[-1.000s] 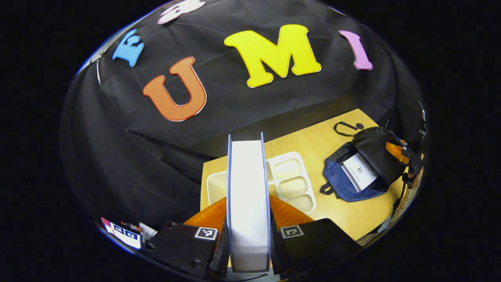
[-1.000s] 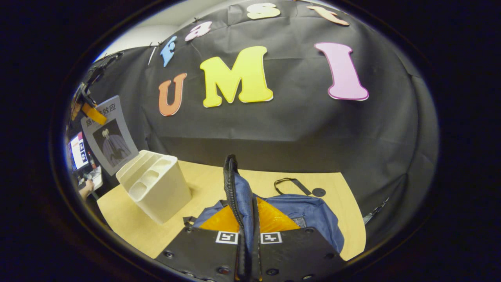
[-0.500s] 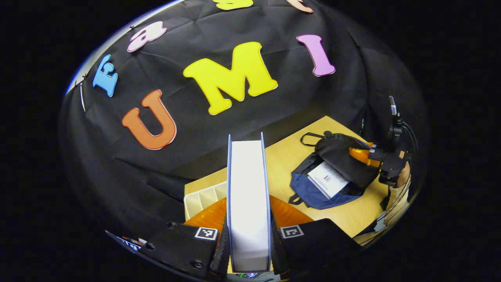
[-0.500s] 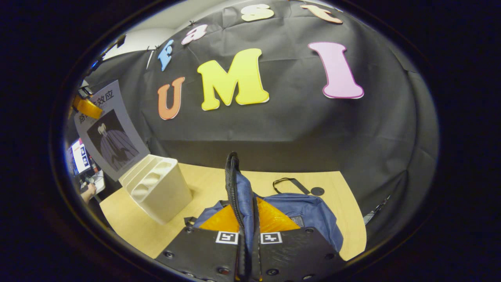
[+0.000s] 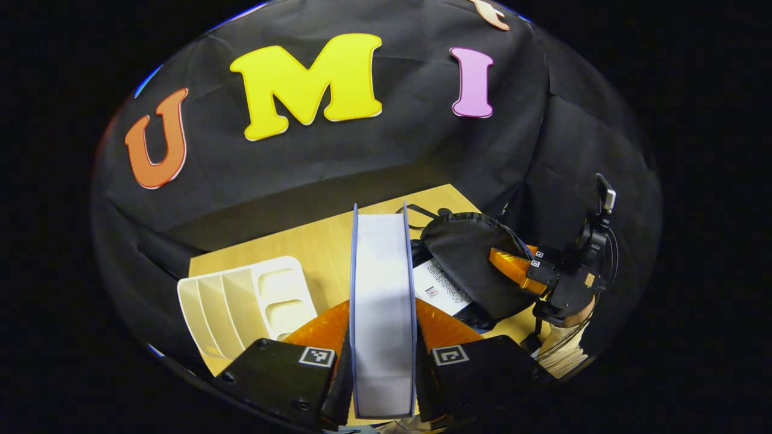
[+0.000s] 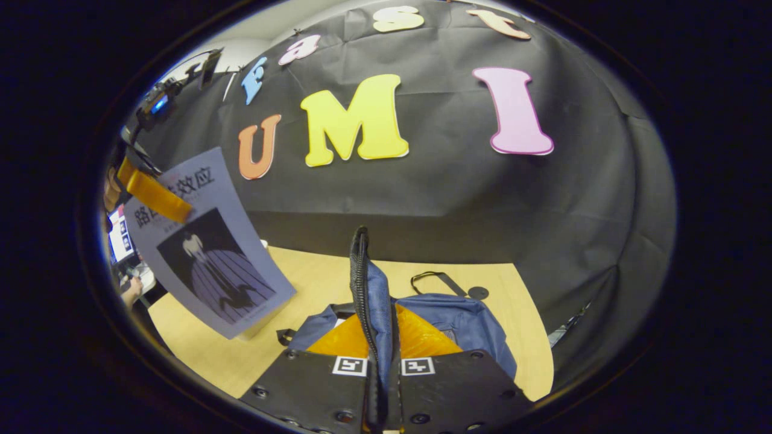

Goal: Open the schoolbag, grab two books from the bookshelf and put them into the schoolbag.

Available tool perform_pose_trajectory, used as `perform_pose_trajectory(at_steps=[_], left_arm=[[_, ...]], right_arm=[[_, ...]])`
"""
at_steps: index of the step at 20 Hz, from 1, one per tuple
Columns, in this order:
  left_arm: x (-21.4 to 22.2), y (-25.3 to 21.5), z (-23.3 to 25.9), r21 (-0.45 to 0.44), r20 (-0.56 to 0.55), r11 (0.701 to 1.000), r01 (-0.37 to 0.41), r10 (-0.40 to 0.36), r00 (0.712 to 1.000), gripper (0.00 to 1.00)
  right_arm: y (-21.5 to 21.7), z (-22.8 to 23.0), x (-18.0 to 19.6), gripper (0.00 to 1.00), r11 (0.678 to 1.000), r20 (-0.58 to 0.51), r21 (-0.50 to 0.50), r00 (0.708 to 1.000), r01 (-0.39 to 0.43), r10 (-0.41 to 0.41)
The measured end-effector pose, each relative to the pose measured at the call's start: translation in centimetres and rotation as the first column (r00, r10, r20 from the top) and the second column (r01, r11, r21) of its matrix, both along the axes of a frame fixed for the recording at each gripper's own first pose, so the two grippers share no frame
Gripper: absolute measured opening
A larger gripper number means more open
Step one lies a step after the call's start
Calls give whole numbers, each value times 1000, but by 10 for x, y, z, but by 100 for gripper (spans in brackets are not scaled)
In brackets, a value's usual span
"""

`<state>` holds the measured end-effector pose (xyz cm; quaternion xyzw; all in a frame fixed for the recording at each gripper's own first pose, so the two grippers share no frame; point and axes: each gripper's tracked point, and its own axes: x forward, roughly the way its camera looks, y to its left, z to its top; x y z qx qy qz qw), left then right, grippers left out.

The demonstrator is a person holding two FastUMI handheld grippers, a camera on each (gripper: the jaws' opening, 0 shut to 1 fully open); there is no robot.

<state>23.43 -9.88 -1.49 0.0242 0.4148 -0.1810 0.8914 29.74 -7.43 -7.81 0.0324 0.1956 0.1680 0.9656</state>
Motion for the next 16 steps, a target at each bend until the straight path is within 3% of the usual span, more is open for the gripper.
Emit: perform_pose_trajectory(at_steps=[4,9,10,13,16], left_arm=[[15,-21,-29,-149,-72,989,-16,5,997,45],[27,-46,-57,-329,-109,944,-37,1,994,45],[29,-49,-61,-357,-112,933,-45,6,994,48],[29,-65,-70,-468,-144,882,-63,-6,990,45],[43,-70,-95,-506,-175,852,-134,51,983,45]], right_arm=[[1,6,-1,6,1000,2,-23,1000,14,-14],[-3,15,1,6,998,11,-47,999,47,-46],[-5,17,2,6,997,16,-54,999,51,-50],[-5,26,7,6,996,18,-50,998,67,-66],[-2,37,9,6,995,31,-69,997,72,-70]])
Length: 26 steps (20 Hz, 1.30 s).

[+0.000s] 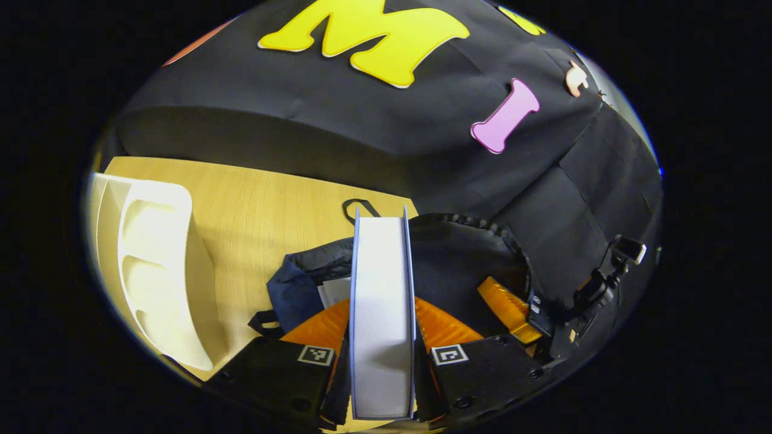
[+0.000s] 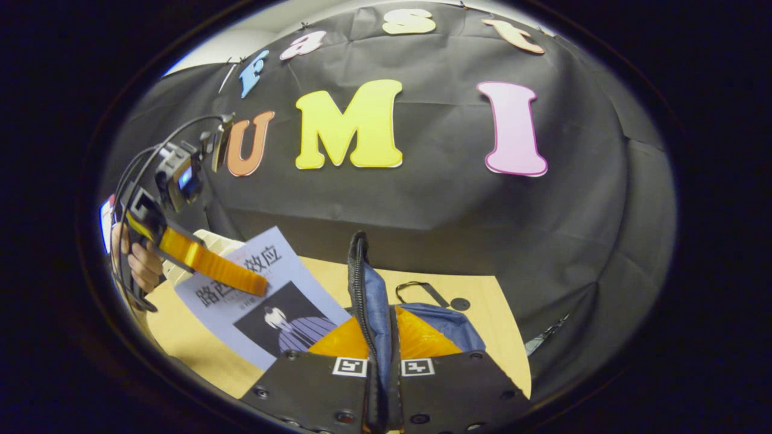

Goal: Open the schoolbag, grab two books from the bookshelf and put them into the schoolbag.

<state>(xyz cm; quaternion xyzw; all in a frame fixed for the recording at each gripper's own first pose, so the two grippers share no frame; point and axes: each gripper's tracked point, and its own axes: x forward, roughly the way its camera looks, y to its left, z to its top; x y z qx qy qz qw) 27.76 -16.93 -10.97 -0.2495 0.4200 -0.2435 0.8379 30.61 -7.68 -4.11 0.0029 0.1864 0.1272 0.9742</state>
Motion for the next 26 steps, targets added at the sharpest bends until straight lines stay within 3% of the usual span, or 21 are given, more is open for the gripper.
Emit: perform_pose_trajectory(at_steps=[5,6,7,10,14,17,20,26], left_arm=[[11,-20,-29,-167,-68,984,-66,55,996,44],[14,-17,-34,-188,-69,978,-85,73,995,49],[16,-15,-39,-211,-67,971,-109,97,993,45],[18,-12,-54,-273,-48,946,-173,166,985,45],[20,-22,-72,-379,-79,892,-247,235,969,45],[22,-36,-86,-423,-65,871,-249,244,967,41],[19,-51,-101,-476,-78,842,-256,249,965,47],[24,-78,-117,-575,-109,763,-297,288,951,46]], right_arm=[[11,9,-4,6,998,18,-53,1000,-17,18],[12,9,-4,6,998,18,-53,1000,-15,16],[14,9,-4,6,999,17,-50,1000,-16,17],[18,9,-3,6,999,13,-42,1000,-18,18],[26,10,-4,6,999,15,-21,1000,-24,25],[36,10,-7,6,1000,18,-4,1000,-25,25],[51,7,-14,6,999,26,20,999,-34,34],[68,0,-16,6,997,18,61,999,-43,42]])
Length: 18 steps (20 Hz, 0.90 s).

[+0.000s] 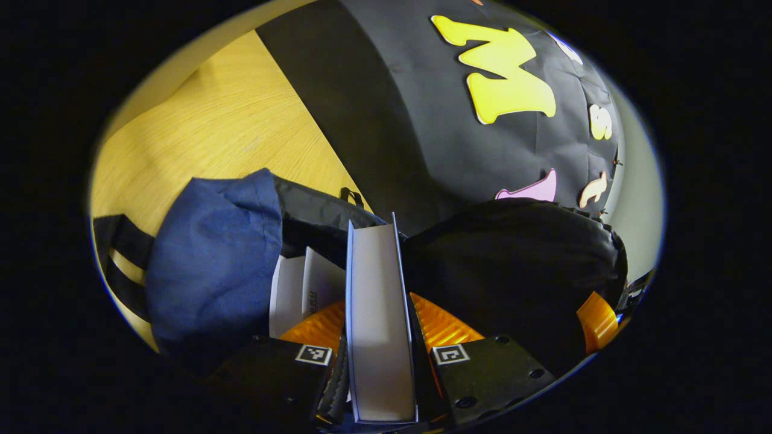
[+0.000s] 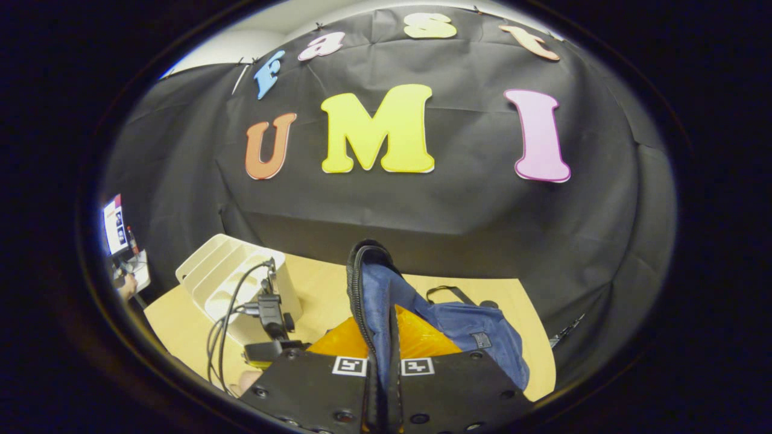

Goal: Open the schoolbag, grab two books from the bookshelf and put them into the schoolbag.

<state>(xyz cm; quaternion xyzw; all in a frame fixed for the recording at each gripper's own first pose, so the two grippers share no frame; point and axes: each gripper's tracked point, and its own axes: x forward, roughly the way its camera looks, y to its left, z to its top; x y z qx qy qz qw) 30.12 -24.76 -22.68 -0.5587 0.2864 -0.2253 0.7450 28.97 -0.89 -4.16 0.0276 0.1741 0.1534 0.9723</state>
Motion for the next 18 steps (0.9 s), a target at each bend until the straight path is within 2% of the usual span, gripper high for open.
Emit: perform_pose_trajectory(at_steps=[3,4,5,6,7,8,10,15,18], left_arm=[[1,-13,0,46,49,999,-20,18,999,46],[3,-16,1,52,59,998,-31,28,998,47],[0,-22,2,58,64,998,-32,29,998,51],[-2,-25,6,68,65,997,-32,28,998,52],[-3,-27,6,79,68,997,-24,19,998,47],[-6,-28,7,97,71,995,-17,10,997,47],[-7,-26,9,159,88,987,-10,-4,996,51],[-11,-25,6,381,148,924,1,-63,987,74],[-14,-23,7,401,151,916,27,-95,984,80]], right_arm=[[0,0,3,9,999,3,50,1000,17,-17],[1,-1,4,6,997,1,70,1000,16,-16],[1,-1,4,2,996,-3,87,1000,16,-16],[-1,-1,4,6,995,-6,100,1000,15,-14],[-2,-2,2,2,994,-6,106,1000,14,-14],[-5,-1,2,6,994,-3,109,1000,17,-16],[-8,-2,1,6,993,1,113,1000,18,-18],[-11,-6,-2,6,992,-4,123,1000,12,-12],[-14,-6,-1,6,992,-2,128,1000,19,-19]])
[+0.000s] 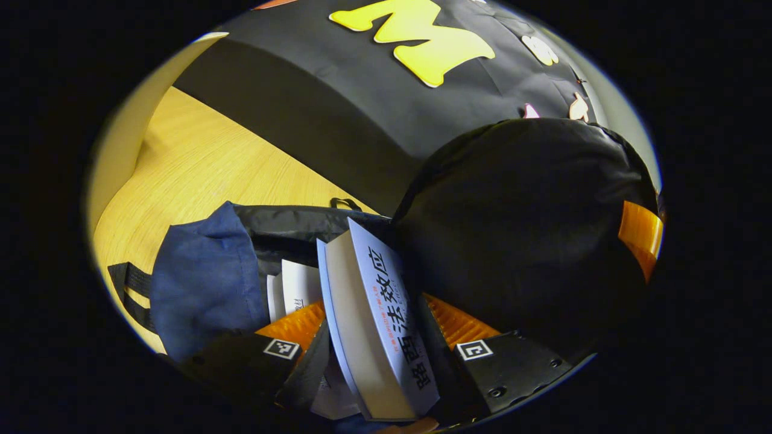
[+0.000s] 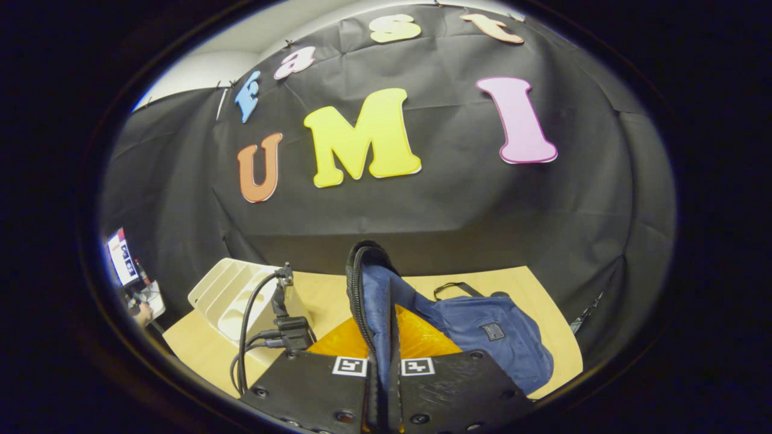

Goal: Open the schoolbag, grab two books from the bookshelf and put them into the schoolbag.

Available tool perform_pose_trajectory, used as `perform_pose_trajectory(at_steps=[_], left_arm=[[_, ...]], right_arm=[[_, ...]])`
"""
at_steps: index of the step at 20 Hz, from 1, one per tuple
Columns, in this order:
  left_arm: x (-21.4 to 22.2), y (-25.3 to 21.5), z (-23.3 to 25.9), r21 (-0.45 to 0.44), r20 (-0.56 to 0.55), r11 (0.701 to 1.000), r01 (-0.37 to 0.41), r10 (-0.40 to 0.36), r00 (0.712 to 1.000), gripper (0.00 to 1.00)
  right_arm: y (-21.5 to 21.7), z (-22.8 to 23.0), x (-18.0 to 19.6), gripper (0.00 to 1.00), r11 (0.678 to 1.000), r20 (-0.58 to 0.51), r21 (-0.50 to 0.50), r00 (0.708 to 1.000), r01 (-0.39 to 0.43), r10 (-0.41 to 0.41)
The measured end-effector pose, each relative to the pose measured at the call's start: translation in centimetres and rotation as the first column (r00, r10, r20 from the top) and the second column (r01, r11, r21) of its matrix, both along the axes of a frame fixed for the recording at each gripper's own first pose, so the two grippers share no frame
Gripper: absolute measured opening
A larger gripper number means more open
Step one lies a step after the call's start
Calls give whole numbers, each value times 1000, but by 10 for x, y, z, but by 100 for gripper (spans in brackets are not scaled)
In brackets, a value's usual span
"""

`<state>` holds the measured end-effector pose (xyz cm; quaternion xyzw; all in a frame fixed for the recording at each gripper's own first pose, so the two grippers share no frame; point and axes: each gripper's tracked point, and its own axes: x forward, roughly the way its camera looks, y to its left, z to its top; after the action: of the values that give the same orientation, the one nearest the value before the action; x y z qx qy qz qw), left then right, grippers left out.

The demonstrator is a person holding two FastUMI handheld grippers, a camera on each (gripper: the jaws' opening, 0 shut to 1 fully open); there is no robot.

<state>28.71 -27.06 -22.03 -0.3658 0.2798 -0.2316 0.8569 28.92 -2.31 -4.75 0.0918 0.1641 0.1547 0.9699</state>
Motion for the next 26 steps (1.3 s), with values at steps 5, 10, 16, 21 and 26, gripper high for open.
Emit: perform_pose_trajectory(at_steps=[5,10,16,21,26], left_arm=[[-8,20,0,62,-1,998,7,-7,1000,81],[-8,60,22,85,50,995,-50,46,998,81],[-20,110,53,166,177,979,-122,93,980,82],[-44,162,77,233,272,953,-195,129,954,82],[-70,193,104,227,342,943,-243,157,926,82]], right_arm=[[-3,-12,3,6,1000,-23,20,1000,20,-19],[0,-34,6,6,998,-71,35,996,53,-50],[-1,-47,1,7,991,-98,53,989,119,-113],[-6,-55,-5,7,977,-100,57,974,207,-201],[-7,-63,-8,8,954,-76,91,957,285,-279]])
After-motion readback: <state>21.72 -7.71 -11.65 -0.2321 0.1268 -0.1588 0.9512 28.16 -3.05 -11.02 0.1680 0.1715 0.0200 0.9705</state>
